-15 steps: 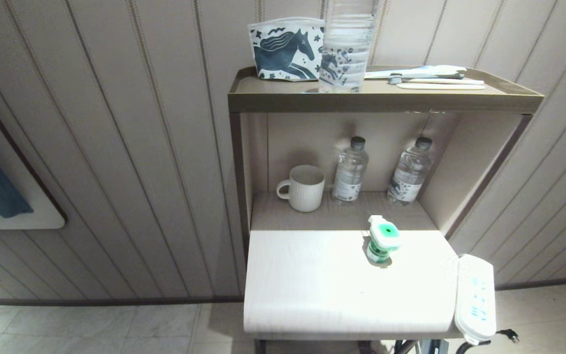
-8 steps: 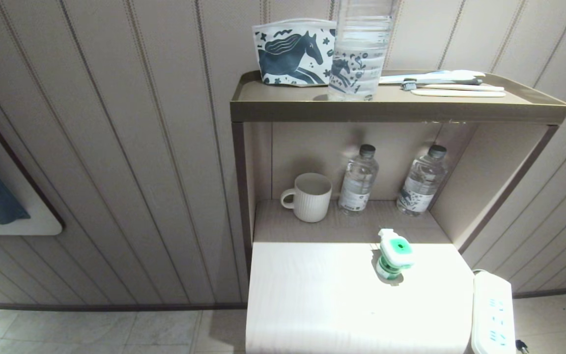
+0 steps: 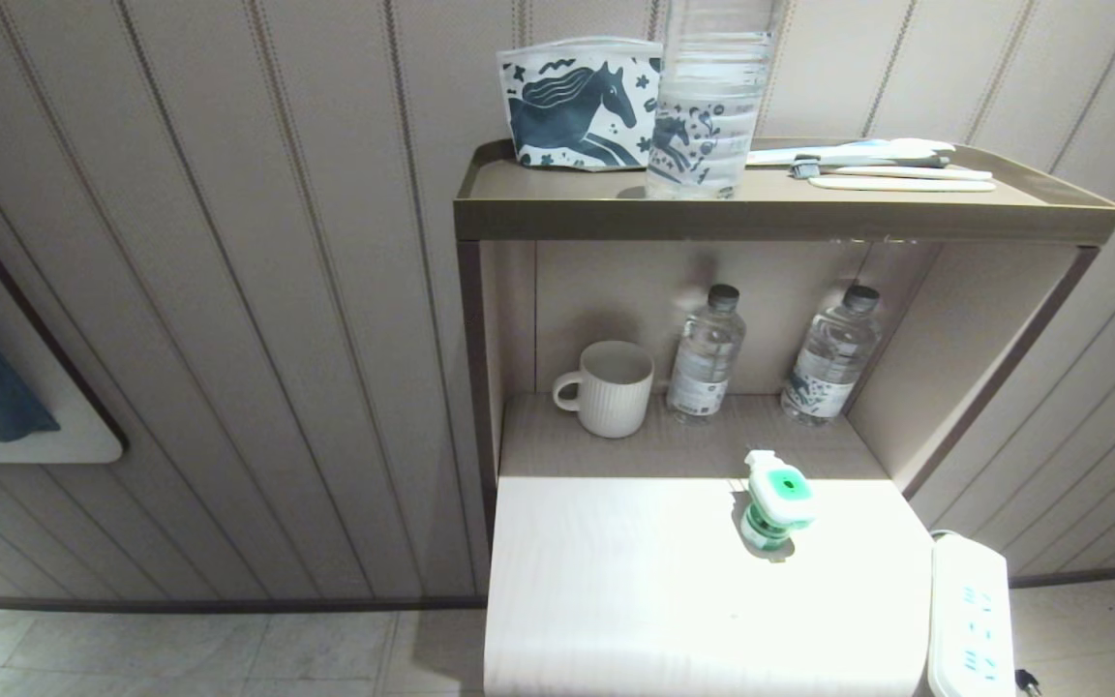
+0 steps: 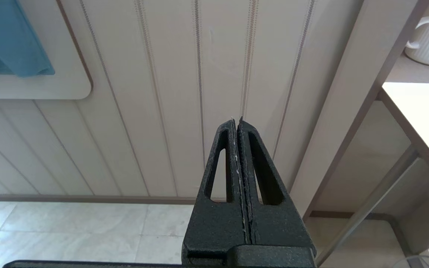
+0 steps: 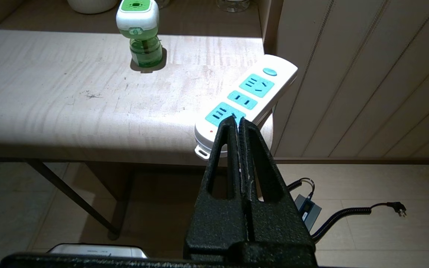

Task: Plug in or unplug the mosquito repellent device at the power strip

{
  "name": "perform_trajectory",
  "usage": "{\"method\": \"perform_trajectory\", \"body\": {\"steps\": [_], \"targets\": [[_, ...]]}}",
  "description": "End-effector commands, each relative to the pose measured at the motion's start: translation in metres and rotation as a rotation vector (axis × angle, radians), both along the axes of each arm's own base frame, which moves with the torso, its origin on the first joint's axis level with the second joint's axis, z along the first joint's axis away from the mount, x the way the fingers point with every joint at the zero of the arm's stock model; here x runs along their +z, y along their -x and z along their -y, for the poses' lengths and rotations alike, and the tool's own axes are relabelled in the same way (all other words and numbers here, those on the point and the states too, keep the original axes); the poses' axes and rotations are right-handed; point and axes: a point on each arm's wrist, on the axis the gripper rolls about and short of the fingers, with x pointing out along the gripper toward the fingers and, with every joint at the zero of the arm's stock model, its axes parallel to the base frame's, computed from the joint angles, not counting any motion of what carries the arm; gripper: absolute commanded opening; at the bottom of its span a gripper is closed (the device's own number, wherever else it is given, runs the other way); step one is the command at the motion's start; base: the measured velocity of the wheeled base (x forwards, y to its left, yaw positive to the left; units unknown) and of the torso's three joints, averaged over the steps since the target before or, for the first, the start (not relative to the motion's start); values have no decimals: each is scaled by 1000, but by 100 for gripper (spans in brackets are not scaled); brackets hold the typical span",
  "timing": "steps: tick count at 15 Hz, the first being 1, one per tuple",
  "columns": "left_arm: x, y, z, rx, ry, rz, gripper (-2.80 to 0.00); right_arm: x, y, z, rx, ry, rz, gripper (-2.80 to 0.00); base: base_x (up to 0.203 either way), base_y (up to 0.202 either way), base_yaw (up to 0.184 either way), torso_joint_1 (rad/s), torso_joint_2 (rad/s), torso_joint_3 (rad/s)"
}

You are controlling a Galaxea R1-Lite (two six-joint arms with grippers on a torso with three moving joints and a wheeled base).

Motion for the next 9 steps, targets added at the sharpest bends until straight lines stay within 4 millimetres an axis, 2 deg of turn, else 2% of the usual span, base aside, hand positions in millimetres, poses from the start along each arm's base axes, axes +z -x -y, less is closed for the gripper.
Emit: {"method": "perform_trajectory", "body": {"steps": [1,9], "targets": [[0,0,0,1,0,1,-280,0,0,0,-2,0,-6,-280,0,0,0,0,0,0],[0,0,0,1,0,0,-280,0,0,0,1,2,-2,-280,0,0,0,0,0,0]]}}
